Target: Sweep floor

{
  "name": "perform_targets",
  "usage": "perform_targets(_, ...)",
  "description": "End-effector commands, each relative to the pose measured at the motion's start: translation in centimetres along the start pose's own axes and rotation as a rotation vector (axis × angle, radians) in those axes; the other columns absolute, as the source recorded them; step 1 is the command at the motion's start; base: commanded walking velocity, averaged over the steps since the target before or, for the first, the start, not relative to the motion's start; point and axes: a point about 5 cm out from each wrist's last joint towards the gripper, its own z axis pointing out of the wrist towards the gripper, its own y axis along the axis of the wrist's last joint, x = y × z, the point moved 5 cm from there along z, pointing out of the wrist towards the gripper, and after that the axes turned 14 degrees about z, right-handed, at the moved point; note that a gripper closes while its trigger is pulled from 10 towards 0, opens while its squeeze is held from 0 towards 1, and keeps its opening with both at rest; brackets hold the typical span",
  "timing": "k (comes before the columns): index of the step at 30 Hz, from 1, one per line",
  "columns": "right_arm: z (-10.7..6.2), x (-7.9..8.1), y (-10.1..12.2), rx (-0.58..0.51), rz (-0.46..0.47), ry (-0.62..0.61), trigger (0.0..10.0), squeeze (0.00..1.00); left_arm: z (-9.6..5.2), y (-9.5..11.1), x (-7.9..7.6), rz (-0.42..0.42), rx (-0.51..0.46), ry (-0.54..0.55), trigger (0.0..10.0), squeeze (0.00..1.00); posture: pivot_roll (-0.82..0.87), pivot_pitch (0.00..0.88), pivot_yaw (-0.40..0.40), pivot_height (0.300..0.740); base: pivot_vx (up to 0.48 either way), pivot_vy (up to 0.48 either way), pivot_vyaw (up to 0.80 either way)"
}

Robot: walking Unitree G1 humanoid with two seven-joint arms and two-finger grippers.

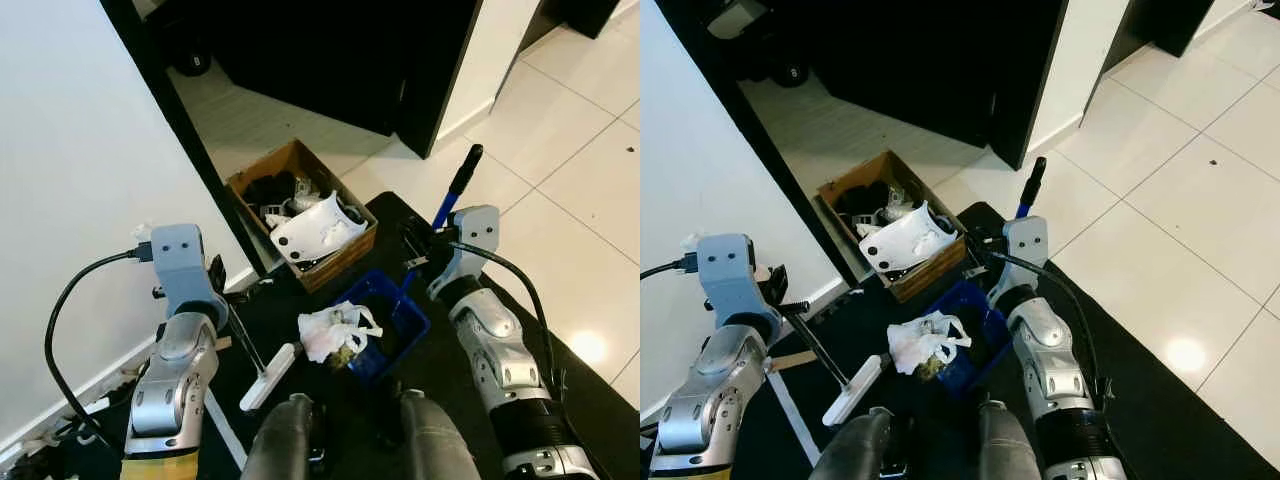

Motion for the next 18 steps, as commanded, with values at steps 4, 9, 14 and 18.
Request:
perform_targets(4,-0.19,-0.21,-0.44,0.017,0.006,-0.010,10.0,0.00,-0.11,-0.25,-0.19,0.012,0.001,0.002,10.0,0.00,0.04,0.195,0.030,0.740,0.000,-0.393,0.00)
perform_targets(9,-0.20,-0.22,-0.42,0.017,0.005,-0.010,10.0,0.00,-0.02,-0.32,-0.10,0.011,0.003,0.006,10.0,0.00,0.03,0.191,0.030,0.740,0.000,-0.365,0.00)
perform_targets(14,-0.19,-0.24,-0.36,0.016,0.002,-0.009,10.0,0.00,0.09,-0.41,-0.08,0.013,0.008,0.010,10.0,0.00,0.03,0.188,0.030,0.740,0.000,-0.309,0.00)
perform_targets(18,-0.18,-0.26,-0.33,0.015,0.001,-0.008,10.0,0.00,0.14,-0.49,-0.01,0.018,0.013,0.015,10.0,0.00,0.03,0.186,0.029,0.740,0.000,-0.274,0.00)
